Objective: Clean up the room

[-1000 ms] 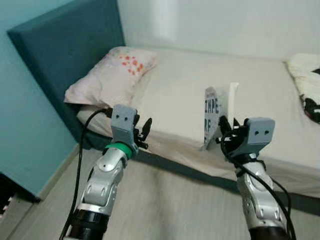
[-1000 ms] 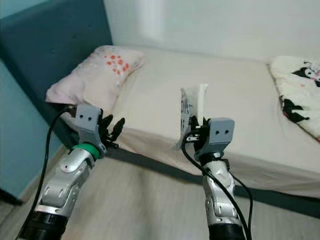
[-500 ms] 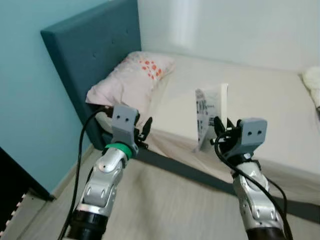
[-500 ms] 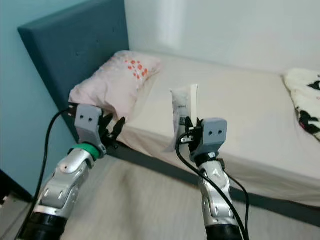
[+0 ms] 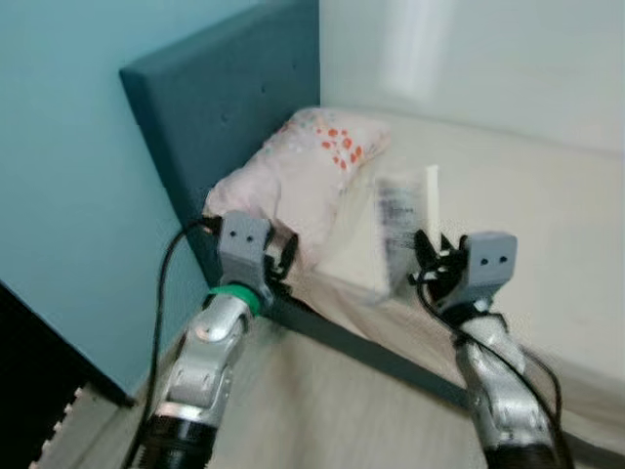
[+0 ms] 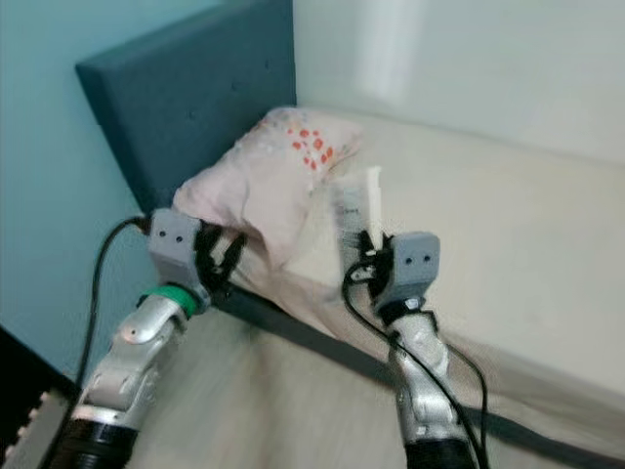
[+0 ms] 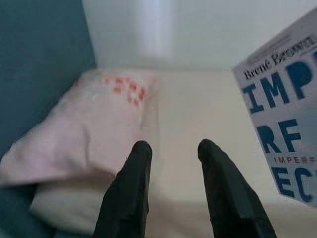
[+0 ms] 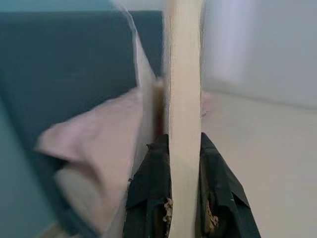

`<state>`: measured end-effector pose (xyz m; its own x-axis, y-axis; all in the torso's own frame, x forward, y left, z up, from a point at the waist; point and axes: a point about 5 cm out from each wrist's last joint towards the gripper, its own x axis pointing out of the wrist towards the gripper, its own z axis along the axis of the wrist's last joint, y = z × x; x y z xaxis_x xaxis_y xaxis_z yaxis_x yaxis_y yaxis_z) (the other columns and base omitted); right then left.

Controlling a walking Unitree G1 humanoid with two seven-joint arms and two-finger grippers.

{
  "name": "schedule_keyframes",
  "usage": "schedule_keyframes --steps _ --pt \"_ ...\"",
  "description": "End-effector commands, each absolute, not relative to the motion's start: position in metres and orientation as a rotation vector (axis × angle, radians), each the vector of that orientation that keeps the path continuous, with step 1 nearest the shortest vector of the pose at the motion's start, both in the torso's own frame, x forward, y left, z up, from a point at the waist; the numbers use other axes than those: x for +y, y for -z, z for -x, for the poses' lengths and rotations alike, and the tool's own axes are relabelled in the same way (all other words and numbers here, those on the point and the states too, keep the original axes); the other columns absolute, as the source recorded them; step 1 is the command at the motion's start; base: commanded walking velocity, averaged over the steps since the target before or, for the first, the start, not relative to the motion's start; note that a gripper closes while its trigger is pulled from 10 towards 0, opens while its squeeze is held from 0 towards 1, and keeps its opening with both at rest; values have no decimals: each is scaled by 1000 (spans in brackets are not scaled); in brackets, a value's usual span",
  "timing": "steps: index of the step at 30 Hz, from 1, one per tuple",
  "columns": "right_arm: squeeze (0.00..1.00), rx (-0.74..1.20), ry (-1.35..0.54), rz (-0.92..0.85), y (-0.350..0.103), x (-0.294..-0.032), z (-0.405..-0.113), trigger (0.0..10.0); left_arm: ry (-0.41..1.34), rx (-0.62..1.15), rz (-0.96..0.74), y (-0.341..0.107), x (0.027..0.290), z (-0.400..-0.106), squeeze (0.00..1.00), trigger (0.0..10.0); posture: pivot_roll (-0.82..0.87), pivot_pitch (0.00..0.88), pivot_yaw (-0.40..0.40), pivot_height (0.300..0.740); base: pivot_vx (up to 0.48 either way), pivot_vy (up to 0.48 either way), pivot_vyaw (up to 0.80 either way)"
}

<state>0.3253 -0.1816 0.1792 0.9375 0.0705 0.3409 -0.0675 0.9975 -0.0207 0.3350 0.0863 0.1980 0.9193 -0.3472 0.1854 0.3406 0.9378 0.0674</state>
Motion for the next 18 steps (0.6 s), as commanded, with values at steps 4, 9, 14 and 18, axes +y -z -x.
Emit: schedule_keyframes --steps 4,9,14,18 --pt "0 -382 -91 -6 -185 -175 -325 10000 323 -170 -42 -190 97 -334 0 10000 -160 78 110 708 465 0 0" --pt "0 -380 -92 -16 -184 -175 -326 10000 322 -171 -43 -190 97 -335 0 10000 -159 74 111 708 458 0 0" --pt "0 -379 -92 -20 -184 -175 -326 10000 322 -171 -44 -190 97 -335 0 10000 -159 73 111 708 448 0 0" --pt "0 -378 -93 -28 -183 -176 -327 10000 324 -172 -43 -190 97 -335 0 10000 -159 73 111 708 439 0 0"
